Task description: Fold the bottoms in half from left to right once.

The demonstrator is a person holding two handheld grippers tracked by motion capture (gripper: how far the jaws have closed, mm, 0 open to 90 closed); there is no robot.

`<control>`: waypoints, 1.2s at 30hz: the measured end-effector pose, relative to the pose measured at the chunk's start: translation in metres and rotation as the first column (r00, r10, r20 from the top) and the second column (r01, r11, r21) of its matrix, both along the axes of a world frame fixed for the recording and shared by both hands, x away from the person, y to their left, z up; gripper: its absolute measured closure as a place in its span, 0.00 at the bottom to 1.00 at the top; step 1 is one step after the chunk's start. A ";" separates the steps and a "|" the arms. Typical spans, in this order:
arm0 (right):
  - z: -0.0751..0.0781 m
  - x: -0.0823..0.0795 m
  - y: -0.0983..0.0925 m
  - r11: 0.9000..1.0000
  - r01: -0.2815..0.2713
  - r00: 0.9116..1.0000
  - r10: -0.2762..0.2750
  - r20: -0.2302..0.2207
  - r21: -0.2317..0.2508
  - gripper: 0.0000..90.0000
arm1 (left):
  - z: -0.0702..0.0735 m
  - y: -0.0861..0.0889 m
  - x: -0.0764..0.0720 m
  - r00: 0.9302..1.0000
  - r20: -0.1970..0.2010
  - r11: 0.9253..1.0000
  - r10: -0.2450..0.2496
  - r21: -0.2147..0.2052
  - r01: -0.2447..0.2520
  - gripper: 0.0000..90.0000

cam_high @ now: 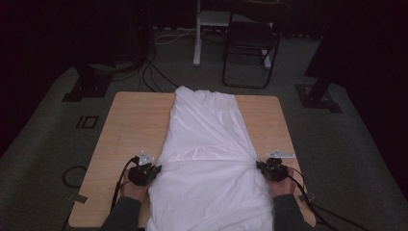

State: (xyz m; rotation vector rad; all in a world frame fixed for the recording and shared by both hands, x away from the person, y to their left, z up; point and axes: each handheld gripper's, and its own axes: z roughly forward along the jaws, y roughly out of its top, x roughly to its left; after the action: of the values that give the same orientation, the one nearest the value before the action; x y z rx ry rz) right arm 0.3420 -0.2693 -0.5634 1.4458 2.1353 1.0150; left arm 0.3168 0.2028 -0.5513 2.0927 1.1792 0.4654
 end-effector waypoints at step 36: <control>0.018 0.085 0.073 0.973 -0.230 0.970 0.231 -0.069 0.027 0.85 | -0.005 0.001 -0.011 0.998 0.052 0.997 -0.034 -0.065 0.037 0.56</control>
State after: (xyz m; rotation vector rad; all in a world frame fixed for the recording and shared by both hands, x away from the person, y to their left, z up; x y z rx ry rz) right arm 0.4270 -0.1963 -0.5456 1.2812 2.3951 1.0808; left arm 0.3055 0.2038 -0.5559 2.0306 1.1113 0.4550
